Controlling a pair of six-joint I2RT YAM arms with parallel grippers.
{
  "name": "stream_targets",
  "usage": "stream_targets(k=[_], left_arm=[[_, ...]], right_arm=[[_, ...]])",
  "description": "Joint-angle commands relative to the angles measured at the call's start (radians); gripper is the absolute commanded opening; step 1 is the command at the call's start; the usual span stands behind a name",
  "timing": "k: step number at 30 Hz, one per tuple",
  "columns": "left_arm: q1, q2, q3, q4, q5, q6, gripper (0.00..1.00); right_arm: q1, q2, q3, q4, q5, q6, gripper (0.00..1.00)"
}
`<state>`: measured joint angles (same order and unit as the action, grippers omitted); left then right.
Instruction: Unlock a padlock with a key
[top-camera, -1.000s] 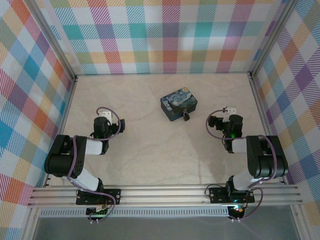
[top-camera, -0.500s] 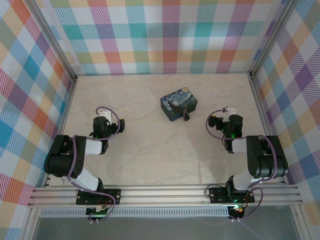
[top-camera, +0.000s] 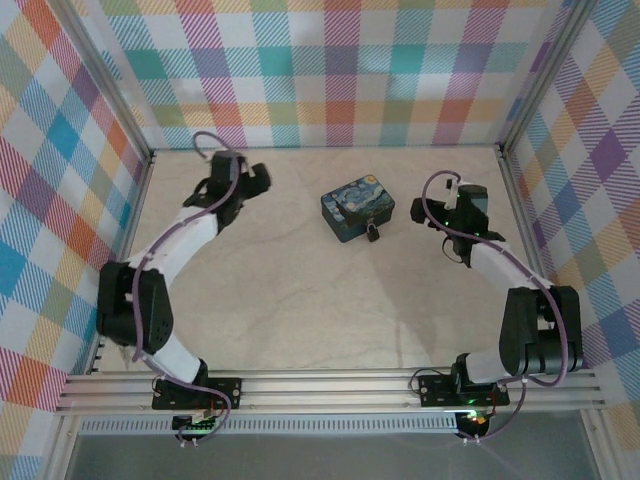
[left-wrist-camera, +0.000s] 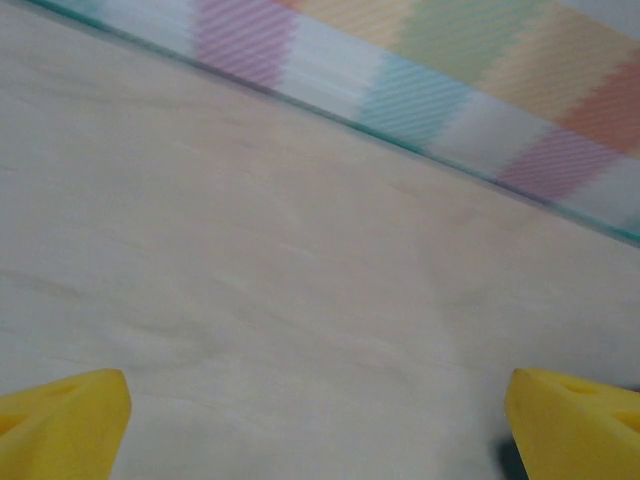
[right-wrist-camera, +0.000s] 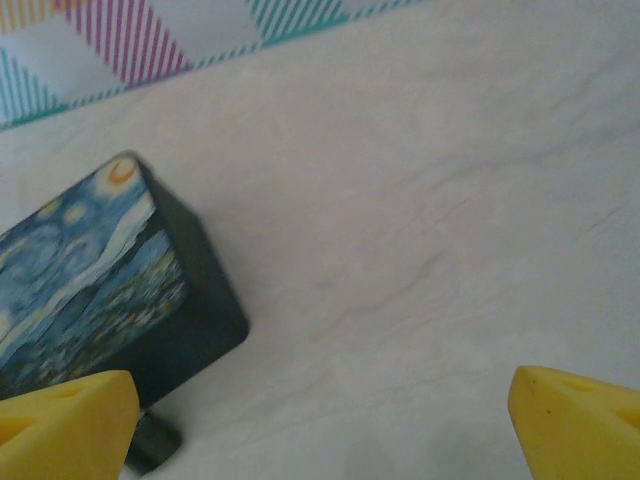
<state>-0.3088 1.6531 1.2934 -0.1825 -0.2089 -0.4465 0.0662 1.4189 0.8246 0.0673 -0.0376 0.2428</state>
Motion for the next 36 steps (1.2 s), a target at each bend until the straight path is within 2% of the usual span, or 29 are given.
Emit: stream_targets(k=[1,6,10,14,20,25,31,36], left_arm=[[-0.097,0.13,0.086,-0.196,0.084,-0.181,0.96],[-0.214,0.272,0.218,-0.187,0.122,-0.228,0.95],[-0.266,0.345,0.262,-0.157,0.145,-0.254,0.95],[-0.293,0.399,0.28,-0.146,0.135,-0.273,0.94],[-0.296,0.448,0.288,-0.198,0.114,-0.219,0.84],[-0.288,0.396,0.243,-0.285,0.103,-0.112,0.74],[-0.226,0.223,0.06,-0.307,0.129,-0.019,0.71],[-0.141,0.093,-0.06,-0.323,0.138,0.019,0.7]], right_arm=[[0.046,-0.041,0.024,-0.182,-0.061,0.088,0.94],[0.101,-0.087,0.029,-0.281,-0.045,0.094,0.94],[0.106,-0.119,0.001,-0.292,-0.106,0.109,0.91],[0.111,-0.129,-0.028,-0.277,-0.139,0.13,0.88],[0.115,-0.125,-0.018,-0.305,-0.206,0.135,0.83],[0.126,-0.163,-0.022,-0.34,-0.212,0.138,0.83],[0.155,-0.182,-0.004,-0.403,-0.207,0.118,0.84],[0.191,-0.153,0.002,-0.371,-0.202,0.128,0.84]])
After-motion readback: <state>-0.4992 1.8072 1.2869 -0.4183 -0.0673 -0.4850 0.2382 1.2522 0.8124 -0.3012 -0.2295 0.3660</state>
